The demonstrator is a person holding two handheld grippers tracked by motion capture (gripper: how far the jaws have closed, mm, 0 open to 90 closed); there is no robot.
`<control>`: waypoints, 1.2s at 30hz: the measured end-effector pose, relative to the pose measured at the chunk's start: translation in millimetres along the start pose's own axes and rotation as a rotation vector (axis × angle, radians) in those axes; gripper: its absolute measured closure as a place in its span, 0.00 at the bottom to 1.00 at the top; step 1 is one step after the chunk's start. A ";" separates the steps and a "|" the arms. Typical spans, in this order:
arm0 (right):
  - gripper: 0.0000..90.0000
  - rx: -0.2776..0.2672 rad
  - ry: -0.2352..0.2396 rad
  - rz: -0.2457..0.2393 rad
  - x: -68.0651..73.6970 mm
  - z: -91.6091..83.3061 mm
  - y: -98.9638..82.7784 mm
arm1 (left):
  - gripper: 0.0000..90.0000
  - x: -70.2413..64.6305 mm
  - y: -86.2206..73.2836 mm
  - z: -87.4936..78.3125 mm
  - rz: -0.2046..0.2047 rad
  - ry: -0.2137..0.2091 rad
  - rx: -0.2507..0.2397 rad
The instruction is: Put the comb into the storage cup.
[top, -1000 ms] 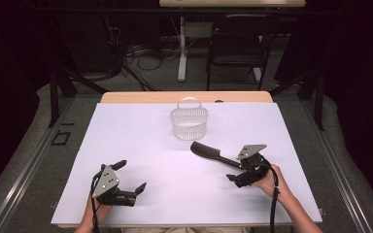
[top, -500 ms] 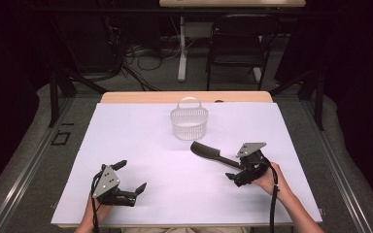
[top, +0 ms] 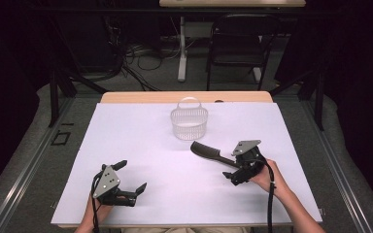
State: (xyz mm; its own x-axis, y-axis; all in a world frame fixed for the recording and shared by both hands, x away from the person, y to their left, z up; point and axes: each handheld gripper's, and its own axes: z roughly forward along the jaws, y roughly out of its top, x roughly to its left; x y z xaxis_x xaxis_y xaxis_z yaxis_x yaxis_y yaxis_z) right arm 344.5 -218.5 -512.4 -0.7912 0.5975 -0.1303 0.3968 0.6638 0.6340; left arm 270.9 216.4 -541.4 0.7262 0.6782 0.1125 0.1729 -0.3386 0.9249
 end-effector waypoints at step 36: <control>0.00 0.152 0.021 -0.033 -10.7 24.4 36.2 | 0.00 0.3 0.1 -1.1 -0.005 0.000 -0.005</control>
State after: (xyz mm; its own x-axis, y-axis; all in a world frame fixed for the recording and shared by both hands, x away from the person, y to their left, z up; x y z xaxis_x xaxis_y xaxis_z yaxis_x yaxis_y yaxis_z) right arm 378.6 -189.8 -506.6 -0.8140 0.5658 -0.1318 0.4353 0.7443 0.5065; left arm 270.3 217.3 -540.9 0.7255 0.6797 0.1082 0.1728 -0.3320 0.9273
